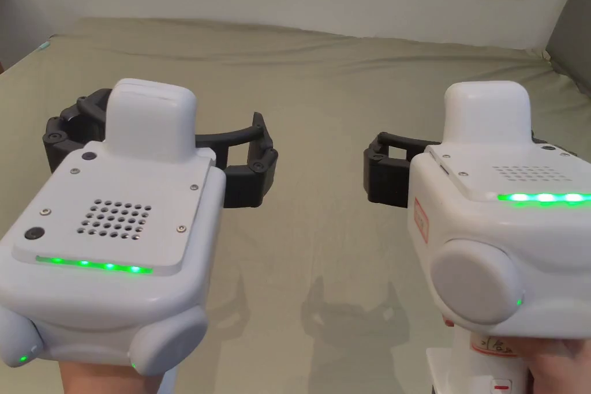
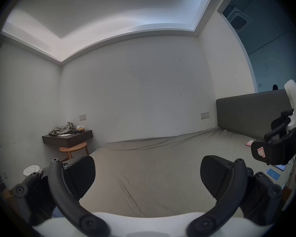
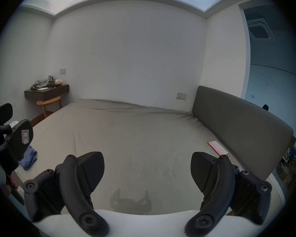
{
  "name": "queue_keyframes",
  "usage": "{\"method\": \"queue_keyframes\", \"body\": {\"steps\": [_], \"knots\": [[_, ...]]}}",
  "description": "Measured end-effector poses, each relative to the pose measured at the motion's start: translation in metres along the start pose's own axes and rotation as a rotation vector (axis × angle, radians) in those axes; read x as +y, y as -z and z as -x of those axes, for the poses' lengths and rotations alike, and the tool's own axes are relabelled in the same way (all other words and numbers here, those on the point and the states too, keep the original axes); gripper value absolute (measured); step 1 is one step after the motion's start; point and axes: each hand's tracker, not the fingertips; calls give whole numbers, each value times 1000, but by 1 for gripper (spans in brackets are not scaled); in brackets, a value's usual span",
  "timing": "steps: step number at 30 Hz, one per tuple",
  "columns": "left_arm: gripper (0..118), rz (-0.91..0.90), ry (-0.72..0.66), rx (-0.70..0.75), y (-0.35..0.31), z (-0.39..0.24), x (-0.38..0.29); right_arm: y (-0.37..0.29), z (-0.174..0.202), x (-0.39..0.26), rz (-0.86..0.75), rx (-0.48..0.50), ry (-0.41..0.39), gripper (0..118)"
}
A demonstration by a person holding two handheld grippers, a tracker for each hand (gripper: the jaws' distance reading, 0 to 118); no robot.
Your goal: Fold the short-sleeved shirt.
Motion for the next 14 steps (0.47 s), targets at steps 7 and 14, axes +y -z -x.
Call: {"method": "queue_keyframes", "body": {"steps": [7, 14], "knots": [[118, 0, 0, -6, -1, -2, -1, -1, 2, -4, 14, 28, 9, 107], [118, 5, 14, -5, -1, -4, -2, 5, 0, -9, 45, 61, 29, 107]]}}
